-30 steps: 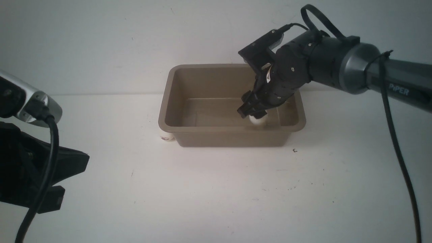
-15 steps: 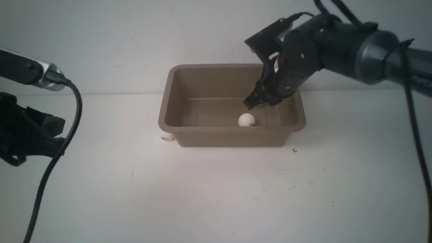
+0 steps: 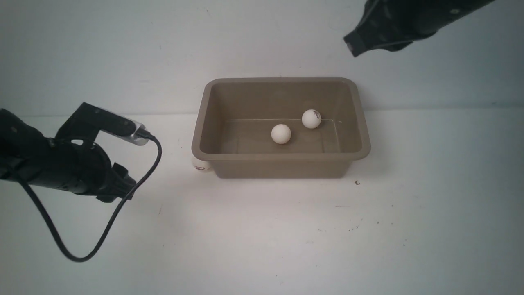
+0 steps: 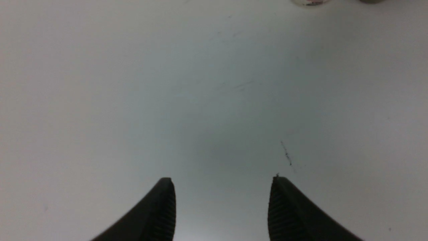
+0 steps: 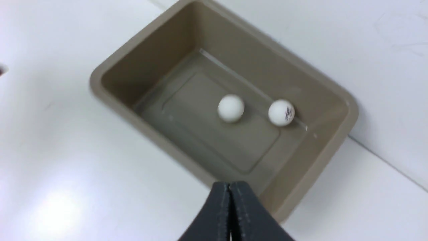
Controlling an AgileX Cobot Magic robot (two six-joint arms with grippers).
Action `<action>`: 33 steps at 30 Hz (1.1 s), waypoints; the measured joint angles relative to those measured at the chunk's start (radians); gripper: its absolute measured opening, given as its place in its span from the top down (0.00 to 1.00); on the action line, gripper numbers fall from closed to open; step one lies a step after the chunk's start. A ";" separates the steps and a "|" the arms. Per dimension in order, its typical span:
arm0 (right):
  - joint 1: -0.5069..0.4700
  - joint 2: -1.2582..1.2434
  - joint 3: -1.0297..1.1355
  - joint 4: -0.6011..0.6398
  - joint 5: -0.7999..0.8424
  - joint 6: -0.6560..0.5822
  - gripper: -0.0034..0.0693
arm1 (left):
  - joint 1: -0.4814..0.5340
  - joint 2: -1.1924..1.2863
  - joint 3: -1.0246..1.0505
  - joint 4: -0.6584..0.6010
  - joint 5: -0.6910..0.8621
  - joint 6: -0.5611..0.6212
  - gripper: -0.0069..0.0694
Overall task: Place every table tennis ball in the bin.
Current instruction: Use the left arm to clamp the table tennis ball closest to it
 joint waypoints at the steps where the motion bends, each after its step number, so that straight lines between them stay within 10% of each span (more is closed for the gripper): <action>1: 0.000 -0.014 0.000 0.001 0.034 -0.009 0.97 | 0.000 0.022 -0.015 -0.041 0.003 0.040 0.46; 14: 0.000 -0.151 0.000 0.008 0.125 -0.048 0.97 | 0.000 0.155 -0.148 -0.498 0.119 0.813 0.46; 33: 0.000 -0.239 0.000 0.035 0.133 -0.051 0.97 | 0.000 0.248 -0.151 -0.742 0.146 1.229 0.46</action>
